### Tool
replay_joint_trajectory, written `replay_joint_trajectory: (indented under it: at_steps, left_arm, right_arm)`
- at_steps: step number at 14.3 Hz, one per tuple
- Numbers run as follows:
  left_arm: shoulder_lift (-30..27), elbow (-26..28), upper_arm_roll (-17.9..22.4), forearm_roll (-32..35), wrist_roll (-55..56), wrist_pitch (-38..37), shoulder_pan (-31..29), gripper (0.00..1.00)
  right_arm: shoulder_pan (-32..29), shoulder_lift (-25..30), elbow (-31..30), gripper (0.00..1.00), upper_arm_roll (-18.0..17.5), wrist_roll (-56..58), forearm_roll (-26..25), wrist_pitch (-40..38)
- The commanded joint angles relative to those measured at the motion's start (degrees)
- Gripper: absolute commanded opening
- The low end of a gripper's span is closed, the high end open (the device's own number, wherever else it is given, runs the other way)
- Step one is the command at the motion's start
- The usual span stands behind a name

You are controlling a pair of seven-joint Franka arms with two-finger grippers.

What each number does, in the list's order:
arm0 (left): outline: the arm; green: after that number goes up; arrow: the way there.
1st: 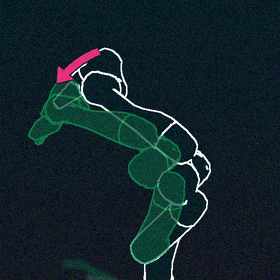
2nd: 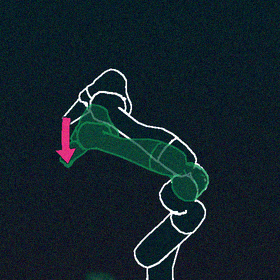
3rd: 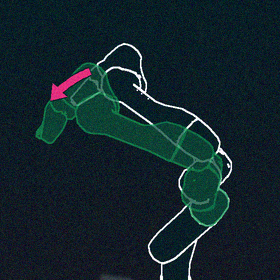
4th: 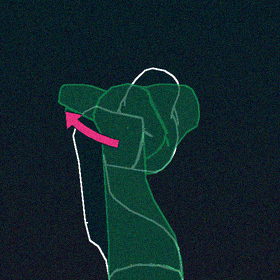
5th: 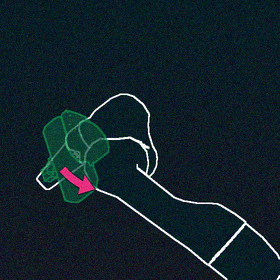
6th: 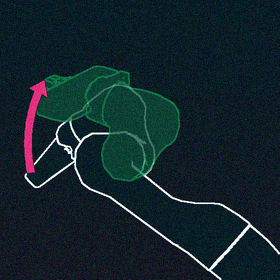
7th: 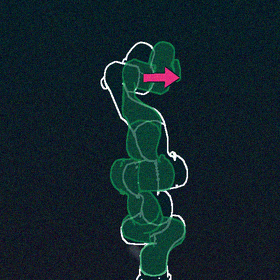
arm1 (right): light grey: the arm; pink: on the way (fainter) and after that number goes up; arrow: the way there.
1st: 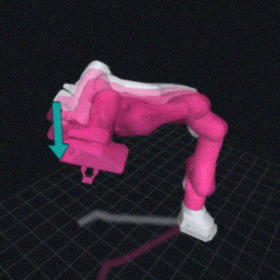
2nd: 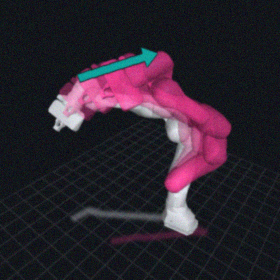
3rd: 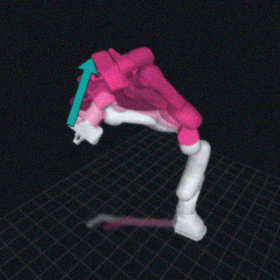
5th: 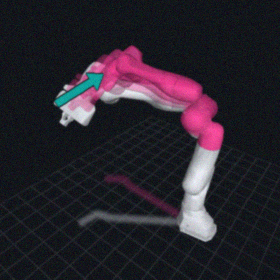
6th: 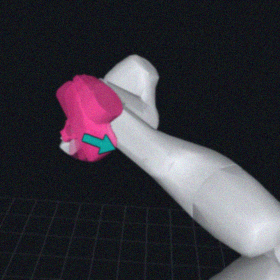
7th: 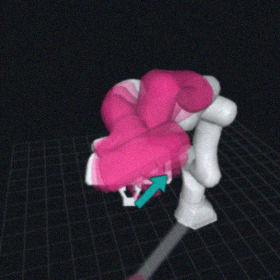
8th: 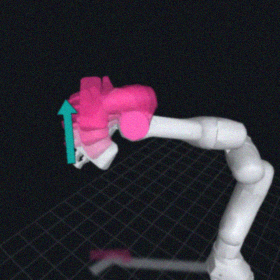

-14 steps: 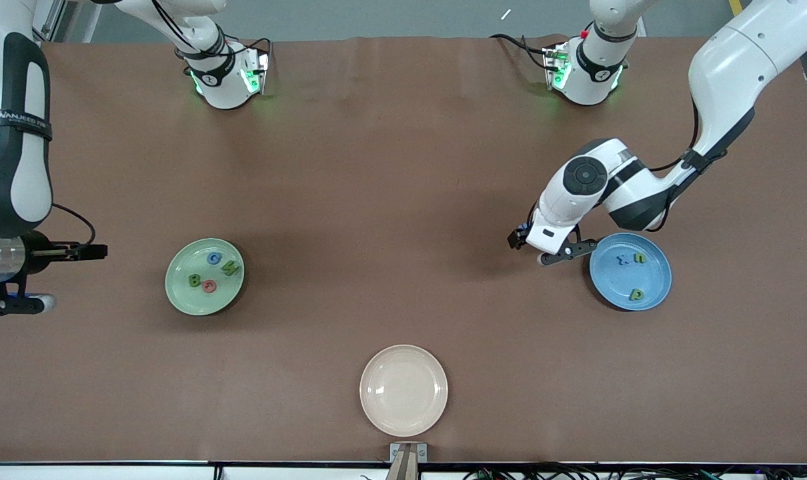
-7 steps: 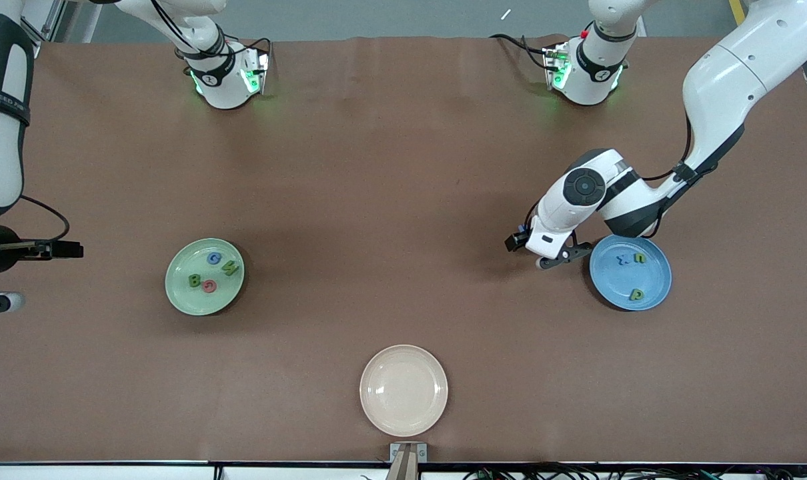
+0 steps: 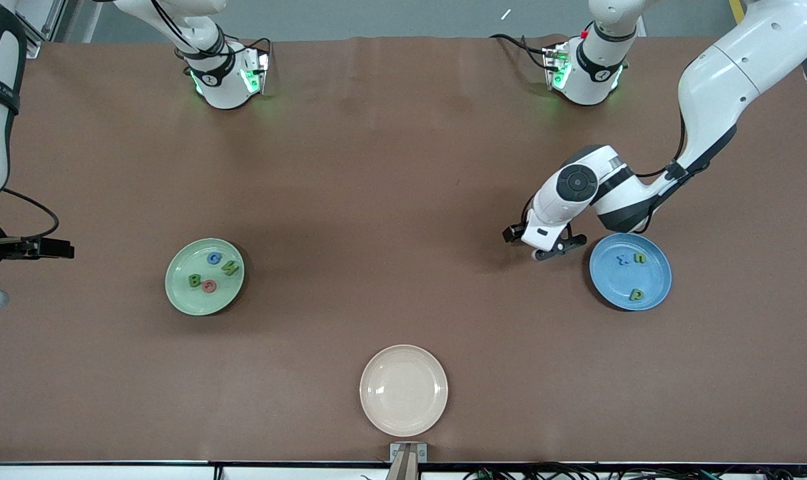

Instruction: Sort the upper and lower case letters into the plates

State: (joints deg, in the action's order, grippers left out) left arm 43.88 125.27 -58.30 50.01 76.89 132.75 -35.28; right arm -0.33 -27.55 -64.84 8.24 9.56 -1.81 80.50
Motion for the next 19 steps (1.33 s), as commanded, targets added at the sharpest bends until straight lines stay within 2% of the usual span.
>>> replay_joint_trajectory:
  at_steps: [1,4,13,16,19]
  left_arm:
    - [-0.81,1.03,0.03,0.97,1.59,0.93,-0.14,0.99]
    - [-0.72,1.38,0.03,0.97,1.68,1.02,0.03,0.99]
    - [-0.46,2.08,0.03,0.97,1.68,1.11,0.12,0.97]
    - [-0.29,2.08,0.03,0.97,1.68,1.11,0.12,0.92]
    - [-0.28,2.08,0.03,0.97,1.68,1.11,0.12,0.82]
  right_arm:
    - [-1.07,1.10,-0.73,1.00,-0.42,0.45,2.76,0.01]
    - [-2.39,2.06,-0.82,1.00,-0.68,0.54,4.78,-0.25]
    - [-3.71,2.32,-1.78,1.00,-0.68,0.46,5.06,-0.61]
    - [-0.91,5.82,-5.10,1.00,-0.42,0.37,3.75,0.44]
    - [-0.02,9.09,-8.54,1.00,0.37,-0.16,3.12,1.94]
